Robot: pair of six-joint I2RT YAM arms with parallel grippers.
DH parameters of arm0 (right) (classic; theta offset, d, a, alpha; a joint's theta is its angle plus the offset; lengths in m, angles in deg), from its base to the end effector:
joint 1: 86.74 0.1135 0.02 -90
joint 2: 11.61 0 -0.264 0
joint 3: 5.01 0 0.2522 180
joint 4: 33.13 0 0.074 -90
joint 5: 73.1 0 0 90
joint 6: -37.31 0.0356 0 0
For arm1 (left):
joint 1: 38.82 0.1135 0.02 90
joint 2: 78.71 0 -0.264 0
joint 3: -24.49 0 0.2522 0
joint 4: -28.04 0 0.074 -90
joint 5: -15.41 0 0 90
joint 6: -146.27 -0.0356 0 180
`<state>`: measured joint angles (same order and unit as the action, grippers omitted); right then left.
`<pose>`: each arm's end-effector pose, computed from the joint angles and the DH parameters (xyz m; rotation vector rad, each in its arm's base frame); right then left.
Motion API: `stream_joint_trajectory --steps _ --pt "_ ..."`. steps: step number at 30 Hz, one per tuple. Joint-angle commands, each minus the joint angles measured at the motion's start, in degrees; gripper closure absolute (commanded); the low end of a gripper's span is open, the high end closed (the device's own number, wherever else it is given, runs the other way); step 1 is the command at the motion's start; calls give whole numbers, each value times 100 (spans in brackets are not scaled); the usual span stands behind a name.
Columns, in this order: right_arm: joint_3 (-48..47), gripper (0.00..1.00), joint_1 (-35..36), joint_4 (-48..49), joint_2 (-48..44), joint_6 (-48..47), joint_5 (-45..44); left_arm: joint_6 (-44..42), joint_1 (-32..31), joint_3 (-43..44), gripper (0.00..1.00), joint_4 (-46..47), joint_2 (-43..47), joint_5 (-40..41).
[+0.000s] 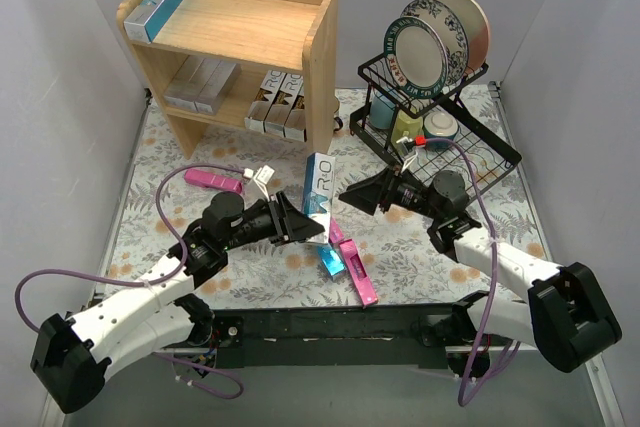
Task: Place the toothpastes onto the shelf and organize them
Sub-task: Pick up the toothpaste from the center of the board.
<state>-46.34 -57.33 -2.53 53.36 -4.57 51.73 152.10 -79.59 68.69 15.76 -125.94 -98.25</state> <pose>0.2007 0.1365 0.2641 -0.2948 1.6459 1.5001 0.1387 -0.1384 0.2658 -0.7512 2.2516 -1.8433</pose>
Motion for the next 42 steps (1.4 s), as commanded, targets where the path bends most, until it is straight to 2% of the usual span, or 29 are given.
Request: stream_joint_trajectory --steps 1,13,20,34,42 --pt "-275 8 -32 1574 261 856 191 120 -106 -20 64 906 -24 -60" --pt "-758 12 -32 2516 1000 1648 534 629 -326 -231 64 1961 -489 116" --pt "-838 16 -32 2964 1343 2289 709 577 -536 -161 64 2488 -727 204" --pt "-908 18 -32 2911 1554 2448 718 463 -677 -231 63 2999 -753 116" --pt "-899 31 -40 3140 1563 2781 727 507 -677 -319 61 3060 -1025 134"
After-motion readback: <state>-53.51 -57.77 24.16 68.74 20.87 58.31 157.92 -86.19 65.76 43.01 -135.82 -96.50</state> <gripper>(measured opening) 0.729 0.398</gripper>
